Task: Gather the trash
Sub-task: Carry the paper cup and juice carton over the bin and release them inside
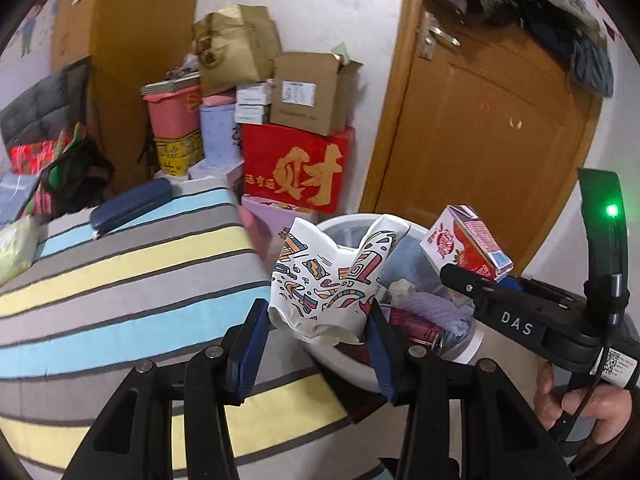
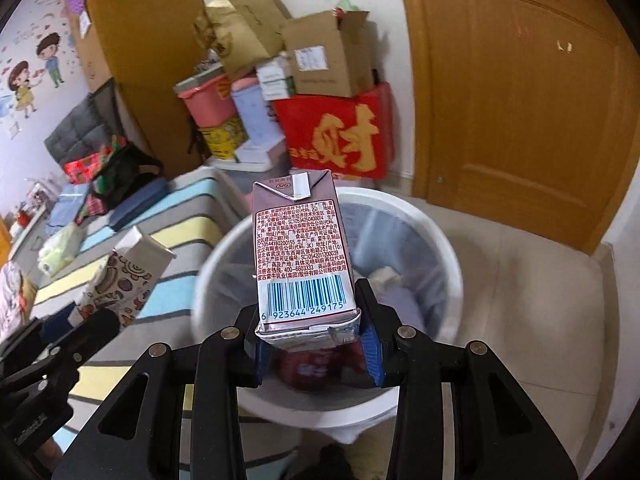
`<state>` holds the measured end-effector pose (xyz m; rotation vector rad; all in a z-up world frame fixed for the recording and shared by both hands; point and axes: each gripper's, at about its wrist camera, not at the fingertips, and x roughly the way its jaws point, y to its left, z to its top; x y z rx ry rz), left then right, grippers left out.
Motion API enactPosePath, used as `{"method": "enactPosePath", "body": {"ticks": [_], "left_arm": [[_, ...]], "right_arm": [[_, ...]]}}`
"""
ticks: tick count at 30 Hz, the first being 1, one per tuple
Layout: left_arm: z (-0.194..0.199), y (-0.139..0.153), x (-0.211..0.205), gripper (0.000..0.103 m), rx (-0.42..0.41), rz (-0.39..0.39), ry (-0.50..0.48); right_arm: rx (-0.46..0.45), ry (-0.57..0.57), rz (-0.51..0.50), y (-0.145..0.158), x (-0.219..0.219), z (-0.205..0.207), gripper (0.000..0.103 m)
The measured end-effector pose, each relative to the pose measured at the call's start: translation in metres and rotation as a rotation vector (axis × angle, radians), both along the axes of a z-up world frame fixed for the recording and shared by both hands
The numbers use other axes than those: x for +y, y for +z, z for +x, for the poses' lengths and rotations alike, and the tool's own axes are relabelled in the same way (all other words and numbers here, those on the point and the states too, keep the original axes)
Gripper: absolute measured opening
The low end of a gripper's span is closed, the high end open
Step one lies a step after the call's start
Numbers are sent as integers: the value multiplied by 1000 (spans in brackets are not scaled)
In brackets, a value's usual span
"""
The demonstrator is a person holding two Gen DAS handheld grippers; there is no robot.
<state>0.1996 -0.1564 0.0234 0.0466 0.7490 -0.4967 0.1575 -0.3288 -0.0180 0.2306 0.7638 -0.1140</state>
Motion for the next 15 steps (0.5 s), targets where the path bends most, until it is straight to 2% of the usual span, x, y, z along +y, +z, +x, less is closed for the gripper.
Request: {"method": "enactPosePath", "body": {"ticks": [10,11,12,14,15], "left_arm": [[17,-16,-36,48,34,29,-37],[16,-16,-39,53,22,36,-40],[17,-16,-39,61,19,38,-38],[18,-17,-40,64,32,27,-33],[18,-17,-40,64,32,21,-32]], "right_arm": [[72,-41,-30,-16,-26,9,39],[74,-48,-35,-16,-27,10,40],[74,-51,-38,-16,-28,9,44],[77,-61,-42,-17,-30,8,59],[79,-66,-44,-17,-31,8,59]]}}
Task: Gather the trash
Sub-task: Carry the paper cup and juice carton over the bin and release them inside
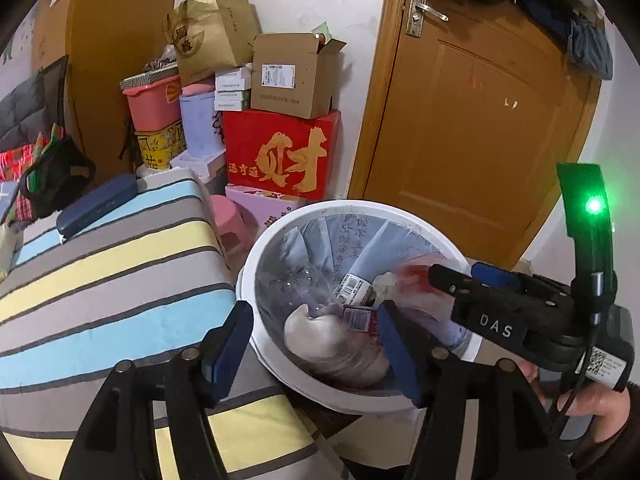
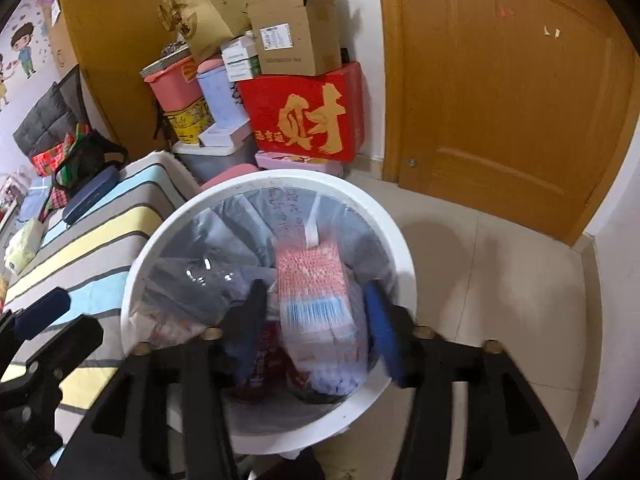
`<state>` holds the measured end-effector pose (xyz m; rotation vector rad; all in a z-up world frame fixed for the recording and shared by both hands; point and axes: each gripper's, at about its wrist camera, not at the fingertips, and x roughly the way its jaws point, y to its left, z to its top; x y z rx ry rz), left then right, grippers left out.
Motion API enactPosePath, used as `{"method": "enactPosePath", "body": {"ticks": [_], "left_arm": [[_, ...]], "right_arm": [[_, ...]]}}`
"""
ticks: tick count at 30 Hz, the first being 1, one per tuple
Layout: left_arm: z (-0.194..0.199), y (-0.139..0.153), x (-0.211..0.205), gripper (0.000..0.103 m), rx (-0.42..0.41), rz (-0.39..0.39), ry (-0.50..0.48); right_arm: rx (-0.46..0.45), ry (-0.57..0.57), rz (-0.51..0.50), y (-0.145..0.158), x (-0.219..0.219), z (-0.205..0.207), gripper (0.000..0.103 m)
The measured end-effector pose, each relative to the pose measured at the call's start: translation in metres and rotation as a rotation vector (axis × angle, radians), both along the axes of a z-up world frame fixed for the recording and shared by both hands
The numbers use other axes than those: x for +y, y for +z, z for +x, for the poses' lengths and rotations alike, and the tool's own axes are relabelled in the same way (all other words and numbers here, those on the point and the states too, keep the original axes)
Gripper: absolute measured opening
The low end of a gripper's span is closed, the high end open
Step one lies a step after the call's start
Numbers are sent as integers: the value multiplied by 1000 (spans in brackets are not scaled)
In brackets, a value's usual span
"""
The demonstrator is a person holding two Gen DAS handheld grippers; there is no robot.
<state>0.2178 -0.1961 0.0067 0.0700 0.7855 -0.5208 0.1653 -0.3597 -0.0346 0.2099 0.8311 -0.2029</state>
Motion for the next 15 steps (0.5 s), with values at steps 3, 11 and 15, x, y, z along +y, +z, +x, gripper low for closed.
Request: {"method": "enactPosePath", "body": {"ticks": [3,11,15], "left_arm": [[-2,0,3,64,-3,5,9],[-13,8,11,64,-24,-2,21],[-24,12,19,64,-49,4,44]], "right_arm": [[-8,-3,3,0,-3,-1,60],[-45,-11,9,7,1,-11,60],[-63,-1,-7,11,9,-15,60]]}}
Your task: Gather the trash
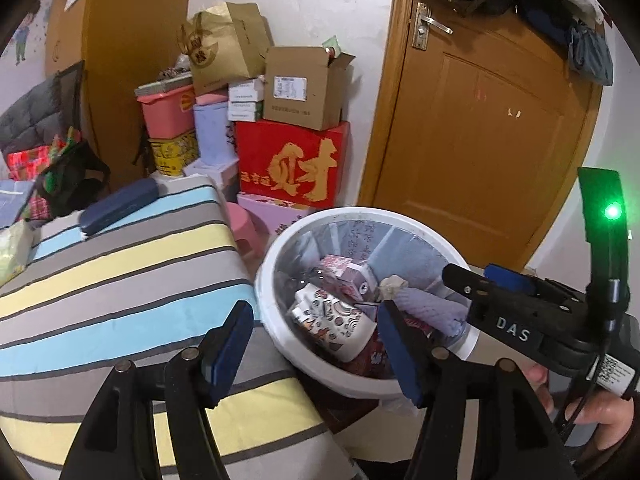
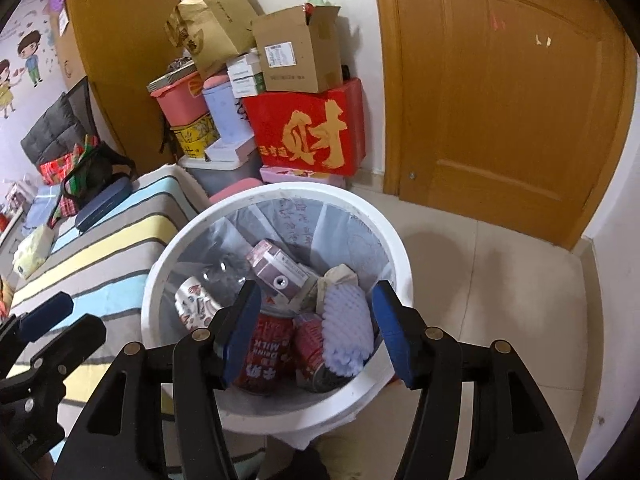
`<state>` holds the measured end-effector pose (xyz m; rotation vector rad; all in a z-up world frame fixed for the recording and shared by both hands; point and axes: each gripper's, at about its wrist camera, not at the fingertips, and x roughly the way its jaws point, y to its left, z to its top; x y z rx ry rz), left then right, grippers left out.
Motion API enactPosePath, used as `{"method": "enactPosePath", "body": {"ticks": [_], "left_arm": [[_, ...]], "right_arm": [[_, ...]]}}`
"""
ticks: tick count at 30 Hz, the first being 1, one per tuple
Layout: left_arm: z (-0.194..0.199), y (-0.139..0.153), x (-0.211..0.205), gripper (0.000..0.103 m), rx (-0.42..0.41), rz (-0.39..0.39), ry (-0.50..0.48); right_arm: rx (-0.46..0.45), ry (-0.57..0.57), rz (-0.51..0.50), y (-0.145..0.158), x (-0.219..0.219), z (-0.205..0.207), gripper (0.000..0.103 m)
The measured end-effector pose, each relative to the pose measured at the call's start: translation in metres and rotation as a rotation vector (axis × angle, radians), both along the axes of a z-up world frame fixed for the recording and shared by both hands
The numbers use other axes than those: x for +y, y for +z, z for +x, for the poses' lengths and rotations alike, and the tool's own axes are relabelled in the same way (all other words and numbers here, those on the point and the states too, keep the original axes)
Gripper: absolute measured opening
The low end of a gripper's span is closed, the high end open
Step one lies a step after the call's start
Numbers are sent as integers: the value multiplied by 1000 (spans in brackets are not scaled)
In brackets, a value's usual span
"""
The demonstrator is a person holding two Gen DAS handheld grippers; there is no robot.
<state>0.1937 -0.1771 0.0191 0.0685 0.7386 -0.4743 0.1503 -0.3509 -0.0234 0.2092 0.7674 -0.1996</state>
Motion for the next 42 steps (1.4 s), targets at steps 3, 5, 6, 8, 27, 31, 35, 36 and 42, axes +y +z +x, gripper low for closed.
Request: {"method": "enactPosePath", "body": {"ticks": [3,5,6,8,27,31,35,36,42], "left_arm": [[-7,4,9,64,-4,-8,29],[-16,10,15,64,-22,-4,41],[-21,12,19,64,-37,-3,48],[-32,17,24,64,-65,8,65],[-127,30,79,65,-183,30,173],[-142,25,85,65,-198,11,174],[-149,19,86,65,-207,30,200],[-151,18,88,65,-207,31,210],[-153,12,94,65,-188,30,229]], "right_arm": [[-35,1,-9,5,5,-11,60],[-58,9,-7,9,10,-16,60],[-69,13,-2,11,12,-22,60],[-91,27,4,14,17,-29,60],[-229,49,-63,22,63,-98,60],[-229,55,-70,18,72,-102,60],[-228,64,-71,16,78,-106,60],[-228,65,-69,15,79,-107,60],[-226,81,-71,11,87,-112,60]]}}
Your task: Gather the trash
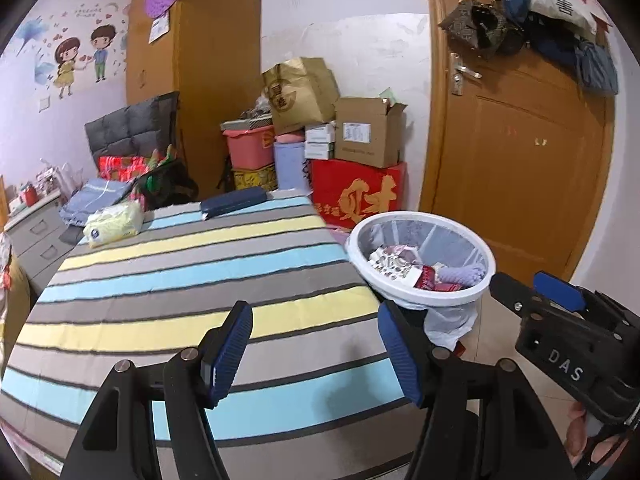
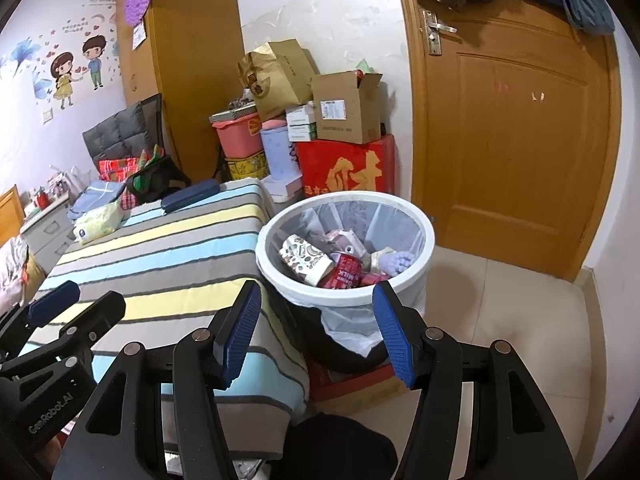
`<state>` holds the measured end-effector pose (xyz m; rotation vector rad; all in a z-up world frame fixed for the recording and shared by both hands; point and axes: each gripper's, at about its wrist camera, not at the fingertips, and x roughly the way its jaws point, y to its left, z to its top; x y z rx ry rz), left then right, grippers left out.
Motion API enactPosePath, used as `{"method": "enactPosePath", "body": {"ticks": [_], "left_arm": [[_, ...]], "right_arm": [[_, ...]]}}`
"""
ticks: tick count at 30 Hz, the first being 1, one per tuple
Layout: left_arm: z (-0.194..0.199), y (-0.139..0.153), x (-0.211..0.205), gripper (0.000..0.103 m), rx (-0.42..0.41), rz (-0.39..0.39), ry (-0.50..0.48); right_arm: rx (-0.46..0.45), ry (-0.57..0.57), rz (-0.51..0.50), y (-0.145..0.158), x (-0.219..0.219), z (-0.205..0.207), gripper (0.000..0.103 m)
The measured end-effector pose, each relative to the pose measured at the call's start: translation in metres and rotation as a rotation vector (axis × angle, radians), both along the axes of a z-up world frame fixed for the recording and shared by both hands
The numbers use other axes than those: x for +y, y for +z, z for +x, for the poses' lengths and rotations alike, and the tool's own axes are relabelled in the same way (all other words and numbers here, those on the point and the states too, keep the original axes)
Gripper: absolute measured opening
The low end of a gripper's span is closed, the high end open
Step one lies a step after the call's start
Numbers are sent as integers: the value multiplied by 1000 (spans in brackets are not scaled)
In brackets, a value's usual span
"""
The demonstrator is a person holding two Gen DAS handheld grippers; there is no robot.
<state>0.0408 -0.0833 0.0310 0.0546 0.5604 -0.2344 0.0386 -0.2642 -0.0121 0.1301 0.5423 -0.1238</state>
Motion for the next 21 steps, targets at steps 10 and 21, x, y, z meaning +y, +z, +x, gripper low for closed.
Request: {"method": "enactPosePath", "body": {"ticks": [10,21], "left_arm": [[-2,-1,6,65,3,-3,17],[-5,0,11,65,10,-12,24]], "right_arm": [[-1,14,-8,-1,8,-5,60],[3,21,-9,0,12,-6,60]]}}
